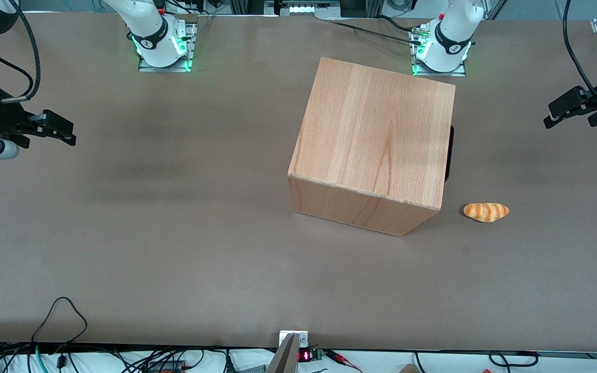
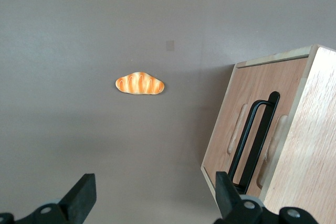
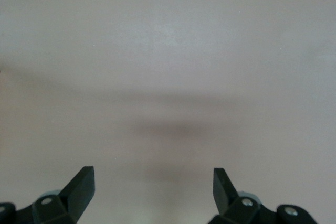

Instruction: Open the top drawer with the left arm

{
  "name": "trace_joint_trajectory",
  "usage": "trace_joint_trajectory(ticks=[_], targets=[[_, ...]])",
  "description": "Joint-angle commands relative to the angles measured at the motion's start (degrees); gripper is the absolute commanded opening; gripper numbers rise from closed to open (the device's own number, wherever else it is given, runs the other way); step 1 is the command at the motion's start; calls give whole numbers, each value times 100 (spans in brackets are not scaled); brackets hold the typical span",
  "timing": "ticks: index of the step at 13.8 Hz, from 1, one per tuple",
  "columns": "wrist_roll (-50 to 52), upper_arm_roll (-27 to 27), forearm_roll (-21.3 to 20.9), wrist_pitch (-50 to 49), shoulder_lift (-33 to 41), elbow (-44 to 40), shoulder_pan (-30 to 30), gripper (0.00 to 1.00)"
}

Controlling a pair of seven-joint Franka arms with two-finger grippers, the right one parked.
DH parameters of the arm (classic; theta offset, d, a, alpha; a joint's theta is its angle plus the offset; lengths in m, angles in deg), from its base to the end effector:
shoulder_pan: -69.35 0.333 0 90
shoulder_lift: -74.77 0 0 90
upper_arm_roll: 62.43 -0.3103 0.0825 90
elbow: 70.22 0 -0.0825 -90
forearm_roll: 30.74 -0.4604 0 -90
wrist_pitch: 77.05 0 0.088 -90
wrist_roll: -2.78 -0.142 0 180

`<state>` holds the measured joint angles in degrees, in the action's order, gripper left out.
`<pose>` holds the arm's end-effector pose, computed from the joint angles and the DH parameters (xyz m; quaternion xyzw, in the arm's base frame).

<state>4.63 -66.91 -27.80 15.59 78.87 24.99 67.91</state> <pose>0.6133 0.0268 0.5825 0.9986 0.0434 0.0135 0.0283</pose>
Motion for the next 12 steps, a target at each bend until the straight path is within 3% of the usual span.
trace_joint_trajectory(ticks=[1, 12], targets=[[-9, -62, -145, -149, 20, -116, -85, 100], [-105, -10, -14, -282, -137, -152, -103, 100]])
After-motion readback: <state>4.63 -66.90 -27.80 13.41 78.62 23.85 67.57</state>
